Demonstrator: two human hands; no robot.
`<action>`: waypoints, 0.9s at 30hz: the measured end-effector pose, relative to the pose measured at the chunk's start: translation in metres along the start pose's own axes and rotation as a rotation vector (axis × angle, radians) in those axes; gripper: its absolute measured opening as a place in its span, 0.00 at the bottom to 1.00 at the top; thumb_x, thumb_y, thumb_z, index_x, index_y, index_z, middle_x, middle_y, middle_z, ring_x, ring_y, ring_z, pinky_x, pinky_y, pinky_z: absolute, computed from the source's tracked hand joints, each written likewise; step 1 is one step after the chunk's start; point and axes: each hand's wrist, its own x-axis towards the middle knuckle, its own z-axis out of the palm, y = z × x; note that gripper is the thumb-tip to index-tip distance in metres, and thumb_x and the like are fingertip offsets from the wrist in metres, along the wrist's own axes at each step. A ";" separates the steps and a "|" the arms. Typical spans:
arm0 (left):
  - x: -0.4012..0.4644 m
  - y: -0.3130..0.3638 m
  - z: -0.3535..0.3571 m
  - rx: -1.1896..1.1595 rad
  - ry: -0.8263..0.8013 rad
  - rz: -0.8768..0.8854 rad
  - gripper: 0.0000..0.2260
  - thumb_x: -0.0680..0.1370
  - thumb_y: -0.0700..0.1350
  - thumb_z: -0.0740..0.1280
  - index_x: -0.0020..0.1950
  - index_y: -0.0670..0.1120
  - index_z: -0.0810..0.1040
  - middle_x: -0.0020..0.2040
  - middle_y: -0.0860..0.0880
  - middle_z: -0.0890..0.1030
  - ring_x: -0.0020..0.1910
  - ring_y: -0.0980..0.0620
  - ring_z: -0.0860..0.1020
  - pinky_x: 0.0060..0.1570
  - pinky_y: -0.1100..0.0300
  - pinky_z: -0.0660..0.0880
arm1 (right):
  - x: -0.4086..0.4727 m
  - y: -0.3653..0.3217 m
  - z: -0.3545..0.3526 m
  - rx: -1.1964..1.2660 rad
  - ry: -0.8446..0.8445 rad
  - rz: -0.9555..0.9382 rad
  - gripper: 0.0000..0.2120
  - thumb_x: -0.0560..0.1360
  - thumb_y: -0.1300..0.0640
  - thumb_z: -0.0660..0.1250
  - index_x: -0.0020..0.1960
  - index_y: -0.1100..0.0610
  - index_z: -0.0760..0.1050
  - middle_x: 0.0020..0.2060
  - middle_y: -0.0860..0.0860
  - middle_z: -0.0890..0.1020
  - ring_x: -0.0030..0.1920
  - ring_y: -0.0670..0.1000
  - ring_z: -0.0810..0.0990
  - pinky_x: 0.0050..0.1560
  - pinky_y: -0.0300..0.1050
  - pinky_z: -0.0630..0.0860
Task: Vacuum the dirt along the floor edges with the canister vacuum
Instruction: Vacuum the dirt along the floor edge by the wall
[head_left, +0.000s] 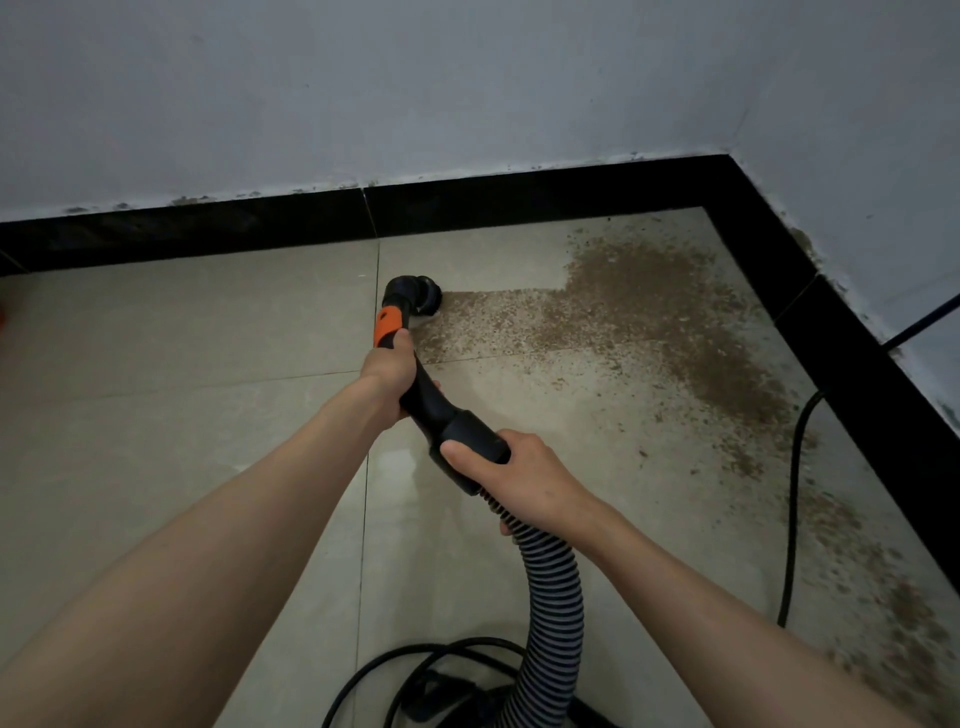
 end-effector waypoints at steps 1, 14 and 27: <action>0.000 0.000 0.003 0.010 0.003 0.003 0.20 0.83 0.53 0.54 0.67 0.39 0.65 0.39 0.44 0.73 0.35 0.47 0.74 0.43 0.51 0.74 | 0.000 0.002 -0.001 0.005 0.006 0.003 0.20 0.72 0.36 0.70 0.41 0.54 0.72 0.30 0.49 0.77 0.20 0.45 0.76 0.23 0.38 0.72; -0.002 -0.006 0.039 0.083 -0.046 0.035 0.20 0.83 0.53 0.55 0.69 0.41 0.64 0.40 0.45 0.73 0.33 0.48 0.76 0.41 0.53 0.77 | -0.010 0.028 -0.013 0.081 0.117 0.010 0.21 0.70 0.36 0.69 0.42 0.54 0.73 0.31 0.49 0.77 0.21 0.44 0.75 0.24 0.38 0.73; -0.004 -0.015 0.072 0.181 -0.146 0.045 0.21 0.83 0.55 0.55 0.67 0.40 0.65 0.39 0.44 0.75 0.32 0.48 0.77 0.33 0.55 0.76 | -0.018 0.051 -0.019 0.098 0.238 0.048 0.20 0.70 0.36 0.68 0.45 0.52 0.72 0.34 0.50 0.78 0.22 0.44 0.76 0.26 0.41 0.77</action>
